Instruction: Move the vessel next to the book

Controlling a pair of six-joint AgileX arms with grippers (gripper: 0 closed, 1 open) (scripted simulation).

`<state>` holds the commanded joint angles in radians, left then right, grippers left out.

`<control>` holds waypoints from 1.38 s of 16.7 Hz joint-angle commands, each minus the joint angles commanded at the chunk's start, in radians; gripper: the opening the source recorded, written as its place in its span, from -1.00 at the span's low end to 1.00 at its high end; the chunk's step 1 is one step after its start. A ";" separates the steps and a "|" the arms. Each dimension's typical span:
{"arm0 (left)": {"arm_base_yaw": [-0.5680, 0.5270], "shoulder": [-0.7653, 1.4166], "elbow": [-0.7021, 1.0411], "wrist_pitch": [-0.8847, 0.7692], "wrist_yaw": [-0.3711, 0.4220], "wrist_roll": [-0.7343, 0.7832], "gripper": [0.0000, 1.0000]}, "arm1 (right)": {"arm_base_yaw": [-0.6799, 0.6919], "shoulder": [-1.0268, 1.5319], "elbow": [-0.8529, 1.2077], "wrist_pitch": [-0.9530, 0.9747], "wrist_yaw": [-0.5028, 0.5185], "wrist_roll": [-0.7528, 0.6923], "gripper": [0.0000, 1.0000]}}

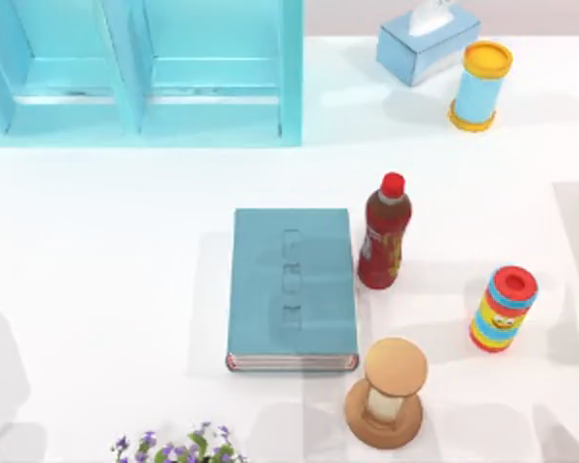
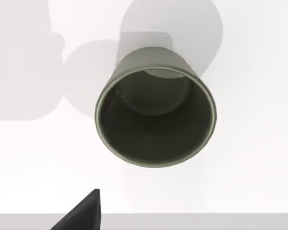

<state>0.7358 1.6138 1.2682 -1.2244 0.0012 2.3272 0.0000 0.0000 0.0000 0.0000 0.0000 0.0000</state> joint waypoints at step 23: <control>0.003 0.118 -0.286 0.404 0.000 0.005 0.40 | 0.000 0.000 0.000 0.000 0.000 0.000 1.00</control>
<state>0.7393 1.7317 0.9820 -0.8203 0.0014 2.3326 0.0000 0.0000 0.0000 0.0000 0.0000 0.0000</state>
